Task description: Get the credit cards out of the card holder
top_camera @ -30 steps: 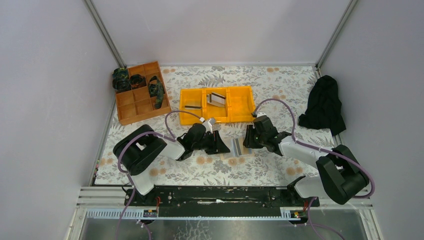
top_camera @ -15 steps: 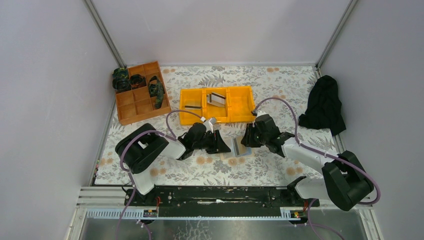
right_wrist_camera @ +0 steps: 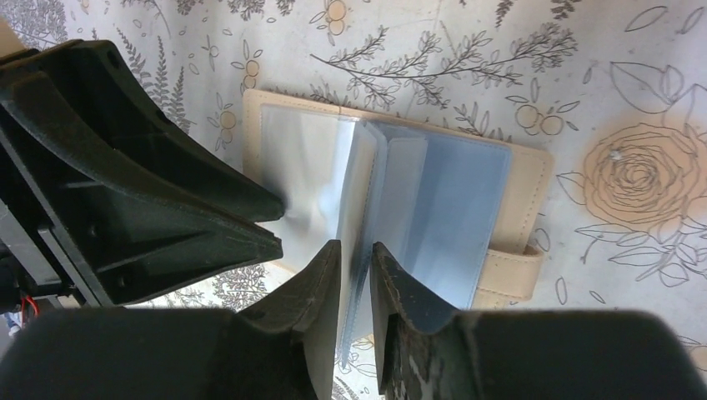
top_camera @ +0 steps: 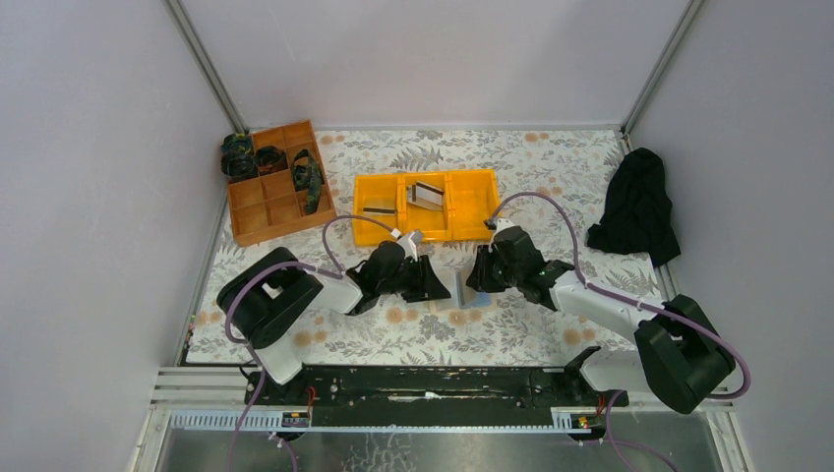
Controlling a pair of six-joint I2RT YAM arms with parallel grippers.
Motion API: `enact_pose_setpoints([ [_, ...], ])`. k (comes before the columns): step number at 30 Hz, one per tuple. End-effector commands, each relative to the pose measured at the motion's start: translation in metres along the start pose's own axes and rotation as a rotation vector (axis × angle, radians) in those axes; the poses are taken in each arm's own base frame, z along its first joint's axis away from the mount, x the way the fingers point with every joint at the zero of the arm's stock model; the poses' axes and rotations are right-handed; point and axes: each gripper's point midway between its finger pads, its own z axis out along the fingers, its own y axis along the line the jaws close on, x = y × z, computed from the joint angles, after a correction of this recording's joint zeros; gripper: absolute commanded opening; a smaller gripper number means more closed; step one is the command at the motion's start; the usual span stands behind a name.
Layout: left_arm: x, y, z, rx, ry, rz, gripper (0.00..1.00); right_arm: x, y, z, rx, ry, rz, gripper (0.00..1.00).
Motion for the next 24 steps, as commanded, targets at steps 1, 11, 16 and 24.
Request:
enact_pose_setpoints([
  [1,0.0,0.016,-0.009,-0.077,-0.022,0.019,0.43,-0.012,0.024,0.0,-0.052,-0.023,-0.021,0.26],
  [11,-0.03,0.009,-0.041,-0.178,-0.166,0.102,0.45,-0.017,0.039,0.002,-0.017,-0.042,-0.098,0.33],
  [16,-0.032,0.011,-0.042,-0.199,-0.172,0.114,0.45,-0.018,0.046,0.005,-0.013,-0.038,-0.122,0.34],
  [24,-0.032,0.011,-0.043,-0.19,-0.18,0.11,0.45,-0.012,0.05,0.015,-0.013,-0.014,-0.129,0.34],
])
